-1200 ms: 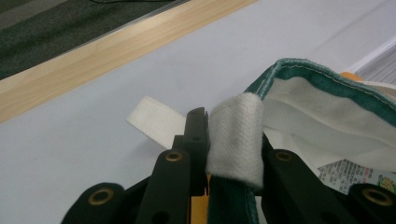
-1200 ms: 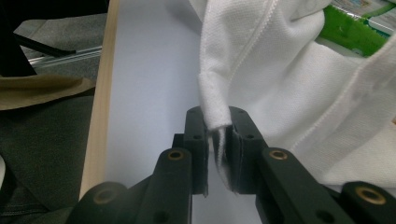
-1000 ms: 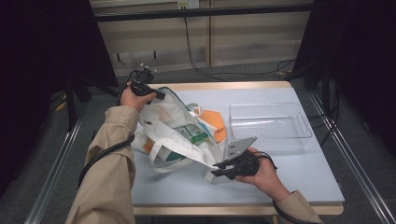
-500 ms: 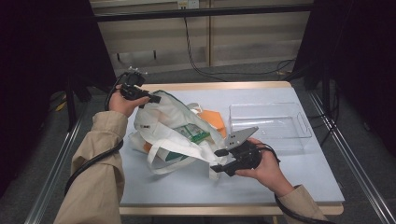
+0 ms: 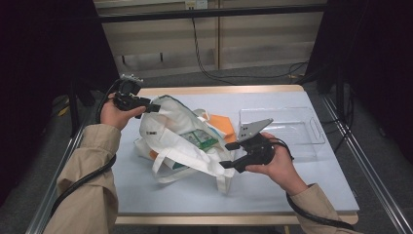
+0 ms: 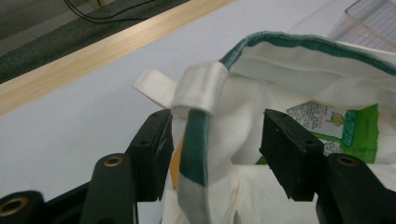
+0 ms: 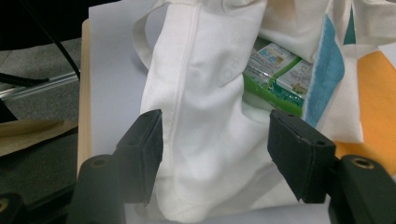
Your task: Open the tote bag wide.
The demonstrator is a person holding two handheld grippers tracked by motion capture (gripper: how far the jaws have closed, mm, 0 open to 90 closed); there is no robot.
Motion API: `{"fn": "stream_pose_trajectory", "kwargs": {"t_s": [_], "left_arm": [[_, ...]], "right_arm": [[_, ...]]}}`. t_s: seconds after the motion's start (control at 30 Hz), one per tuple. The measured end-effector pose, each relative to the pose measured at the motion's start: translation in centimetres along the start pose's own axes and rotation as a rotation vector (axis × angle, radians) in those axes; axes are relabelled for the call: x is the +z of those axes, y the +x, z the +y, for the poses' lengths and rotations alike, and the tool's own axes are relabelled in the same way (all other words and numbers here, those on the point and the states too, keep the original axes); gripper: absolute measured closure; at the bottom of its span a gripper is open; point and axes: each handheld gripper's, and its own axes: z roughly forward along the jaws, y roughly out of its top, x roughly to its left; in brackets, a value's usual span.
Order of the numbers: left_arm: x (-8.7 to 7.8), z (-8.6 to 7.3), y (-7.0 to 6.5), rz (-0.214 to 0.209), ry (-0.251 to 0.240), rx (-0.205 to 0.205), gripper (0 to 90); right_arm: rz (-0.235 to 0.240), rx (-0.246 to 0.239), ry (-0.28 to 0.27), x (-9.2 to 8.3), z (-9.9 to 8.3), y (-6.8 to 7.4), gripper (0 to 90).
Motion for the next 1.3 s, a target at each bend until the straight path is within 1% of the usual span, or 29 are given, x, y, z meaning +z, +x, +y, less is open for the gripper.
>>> {"fn": "stream_pose_trajectory", "kwargs": {"t_s": [0.03, 0.07, 0.17, 0.23, 0.27, 0.3, 0.4, 0.43, 0.5, 0.6, 0.63, 0.7, 0.73, 0.83, 0.87, 0.9, 0.97, 1.0, 1.03, 1.07, 1.1, 1.2, 1.27, 1.3], "left_arm": [[-0.1, -0.2, -0.1, -0.006, -0.004, -0.003, 43.8], [-0.2, -0.4, -0.1, -0.009, 0.005, 0.014, 44.5], [-0.4, -0.8, -0.1, -0.015, 0.004, 0.008, 45.4], [-0.7, -1.1, 0.1, -0.016, -0.002, -0.013, 46.6], [-0.9, -1.2, 0.2, -0.014, 0.0, -0.01, 47.7], [-1.1, -1.4, 0.2, -0.012, -0.002, -0.019, 48.3], [-1.7, -1.8, 0.2, -0.014, -0.007, -0.019, 48.7], [-1.8, -1.9, 0.2, -0.023, -0.007, -0.024, 49.3], [-2.2, -2.2, 0.1, -0.016, 0.01, -0.017, 50.4], [-2.6, -2.6, 0.0, -0.037, 0.008, -0.022, 53.7], [-2.7, -2.8, -0.2, -0.029, -0.002, -0.025, 55.7], [-3.0, -3.0, -0.3, -0.035, 0.011, -0.011, 57.9], [-3.1, -3.1, -0.4, -0.029, 0.005, -0.009, 59.6], [-3.3, -3.4, -0.8, -0.035, -0.002, -0.02, 62.3], [-3.5, -3.4, -0.9, -0.035, 0.006, -0.011, 64.0], [-3.5, -3.5, -1.1, -0.029, -0.006, -0.013, 65.5], [-3.7, -3.6, -1.4, -0.032, -0.011, -0.01, 68.5], [-3.8, -3.6, -1.7, -0.039, -0.012, -0.018, 70.2], [-3.8, -3.7, -1.9, -0.049, -0.003, -0.008, 72.0], [-3.8, -3.7, -2.1, -0.058, 0.004, -0.008, 73.8], [-3.7, -3.8, -2.4, -0.062, -0.002, -0.004, 75.1], [-3.3, -4.0, -3.1, -0.077, -0.008, -0.001, 76.9], [-2.9, -4.1, -3.4, -0.082, -0.004, 0.0, 77.0], [-2.6, -4.2, -3.6, -0.092, 0.004, 0.0, 77.0]], "right_arm": [[0.002, 0.0, -0.001, 0.1, 0.1, 0.0, 36.9], [0.002, -0.004, 0.0, 0.2, 0.3, -0.1, 37.4], [0.001, -0.007, -0.004, 0.6, 0.8, -0.3, 38.4], [-0.004, -0.008, 0.0, 0.9, 1.1, -0.5, 39.2], [0.0, -0.007, -0.002, 1.1, 1.2, -0.5, 39.9], [0.001, -0.007, -0.004, 1.3, 1.4, -0.6, 40.0], [-0.003, -0.009, 0.004, 1.8, 1.7, -0.8, 41.6], [-0.005, -0.006, 0.005, 2.0, 1.8, -0.9, 42.7], [0.0, -0.001, 0.006, 2.3, 2.0, -1.1, 44.7], [-0.001, 0.014, 0.004, 2.8, 2.1, -1.4, 46.8], [-0.004, 0.014, 0.003, 2.9, 2.2, -1.6, 47.7], [-0.003, 0.021, 0.003, 3.1, 2.3, -1.9, 50.2], [-0.008, 0.018, 0.007, 3.2, 2.3, -2.0, 51.2], [-0.011, 0.015, 0.012, 3.4, 2.4, -2.4, 53.6], [-0.015, 0.011, 0.011, 3.4, 2.4, -2.5, 55.2], [-0.017, 0.013, 0.014, 3.5, 2.5, -2.6, 56.4], [-0.016, 0.013, 0.013, 3.6, 2.5, -2.8, 59.8], [-0.018, 0.017, 0.015, 3.7, 2.5, -2.9, 61.9], [-0.024, 0.017, 0.017, 3.8, 2.5, -3.0, 63.7], [-0.025, 0.017, 0.019, 3.9, 2.5, -3.2, 64.9], [-0.021, 0.015, 0.02, 4.0, 2.5, -3.3, 66.0], [-0.032, 0.012, 0.03, 4.4, 2.6, -3.6, 69.8], [-0.043, 0.01, 0.034, 4.6, 2.7, -3.7, 70.6], [-0.046, 0.007, 0.037, 4.7, 2.8, -3.8, 71.3]]}}
